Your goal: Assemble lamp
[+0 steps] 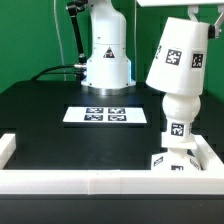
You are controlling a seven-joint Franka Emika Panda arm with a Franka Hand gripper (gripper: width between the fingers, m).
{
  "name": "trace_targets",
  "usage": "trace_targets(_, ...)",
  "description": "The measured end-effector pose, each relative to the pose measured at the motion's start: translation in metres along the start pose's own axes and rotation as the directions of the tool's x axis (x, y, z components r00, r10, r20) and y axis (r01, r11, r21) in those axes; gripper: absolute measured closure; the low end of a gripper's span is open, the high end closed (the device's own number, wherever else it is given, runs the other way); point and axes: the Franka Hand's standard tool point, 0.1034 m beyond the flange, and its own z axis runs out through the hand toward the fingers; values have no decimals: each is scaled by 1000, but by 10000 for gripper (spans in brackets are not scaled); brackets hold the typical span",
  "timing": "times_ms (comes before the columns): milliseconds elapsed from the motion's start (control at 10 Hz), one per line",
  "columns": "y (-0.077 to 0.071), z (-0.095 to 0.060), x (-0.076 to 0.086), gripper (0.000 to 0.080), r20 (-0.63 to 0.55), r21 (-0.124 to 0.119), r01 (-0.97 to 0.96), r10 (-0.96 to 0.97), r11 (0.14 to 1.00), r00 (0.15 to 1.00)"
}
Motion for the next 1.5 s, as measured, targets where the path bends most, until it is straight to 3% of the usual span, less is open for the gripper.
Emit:
trace_targets(200,2,14,-6,755,-11,2,8,-8,1000,1000)
trace_targets(700,-6,52,1,755,-47,-3,17,-17,1000,999)
trace_targets(1000,-3,65,0,755,-41,-13,17,-17,1000,999)
trace_targets(1200,1,65,2,755,-41,-16,14,-15,1000,999)
trace_targets(1300,2,64,3,552,-41,-16,13,-13,1000,999)
trace_targets(1400,2,62,4,552,-40,-16,12,-13,1000,999)
trace_targets(1500,2,60,5,370,-39,-16,11,-11,1000,999)
